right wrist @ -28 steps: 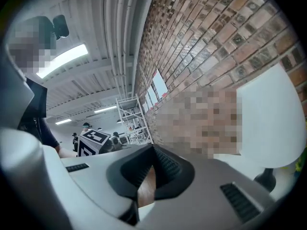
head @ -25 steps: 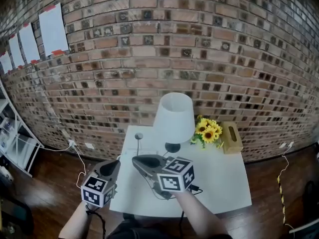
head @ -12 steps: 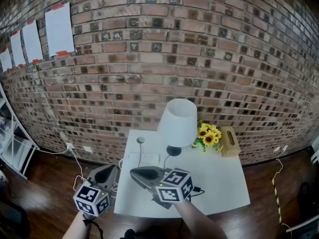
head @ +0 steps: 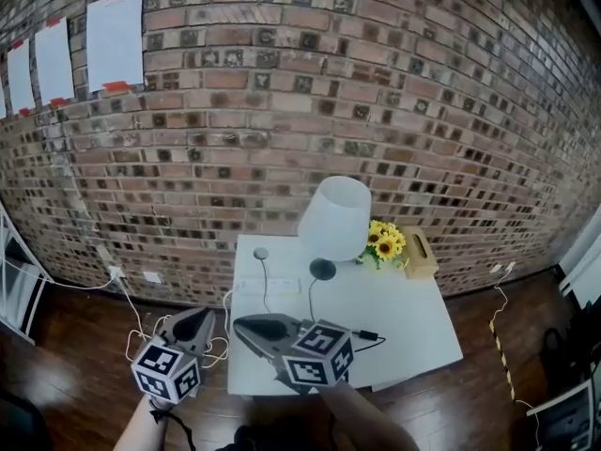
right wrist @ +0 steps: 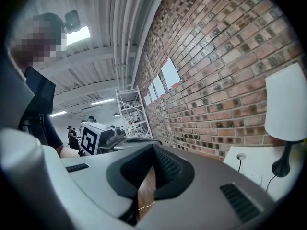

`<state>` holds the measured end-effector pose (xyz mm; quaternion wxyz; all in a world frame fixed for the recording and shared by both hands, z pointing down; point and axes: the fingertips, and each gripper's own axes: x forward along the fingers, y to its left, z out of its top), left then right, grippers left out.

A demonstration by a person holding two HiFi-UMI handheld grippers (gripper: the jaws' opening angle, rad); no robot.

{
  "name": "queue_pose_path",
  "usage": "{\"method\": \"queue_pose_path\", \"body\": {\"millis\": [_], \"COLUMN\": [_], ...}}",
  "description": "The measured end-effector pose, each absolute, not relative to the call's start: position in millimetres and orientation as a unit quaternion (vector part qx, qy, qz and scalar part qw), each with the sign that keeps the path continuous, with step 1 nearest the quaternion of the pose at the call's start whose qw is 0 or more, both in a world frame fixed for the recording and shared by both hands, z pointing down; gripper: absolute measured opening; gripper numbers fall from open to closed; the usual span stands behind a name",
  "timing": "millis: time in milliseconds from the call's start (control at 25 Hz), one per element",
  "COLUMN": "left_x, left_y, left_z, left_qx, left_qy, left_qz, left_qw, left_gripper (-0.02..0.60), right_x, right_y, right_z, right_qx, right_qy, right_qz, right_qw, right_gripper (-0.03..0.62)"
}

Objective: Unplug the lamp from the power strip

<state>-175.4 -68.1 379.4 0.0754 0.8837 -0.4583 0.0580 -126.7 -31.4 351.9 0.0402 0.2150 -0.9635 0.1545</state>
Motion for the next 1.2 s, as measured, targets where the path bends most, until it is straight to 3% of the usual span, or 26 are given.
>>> {"method": "queue_pose_path", "body": {"millis": [320, 560, 1200], "left_x": [-161, -129, 12], "left_y": [-59, -52, -17], "left_z": [372, 376, 371], "left_qx": [0.911, 0.93, 0.966], "left_qy": [-0.403, -0.341, -0.235], "left_qz": [0.028, -0.008, 0.037], "left_qw": [0.086, 0.14, 0.102], "left_gripper": [0.014, 0.014, 0.014], "right_x": [-130, -108, 23], "right_y": [-4, 12, 47], "right_z": [351, 352, 334], "right_qx": [0.259, 0.3, 0.406], "right_qy": [-0.955, -0.941, -0.904], "right_qz": [0.1, 0.129, 0.133], "right_qw": [0.101, 0.092, 0.026], "right_gripper": [-0.015, -0.015, -0.015]}}
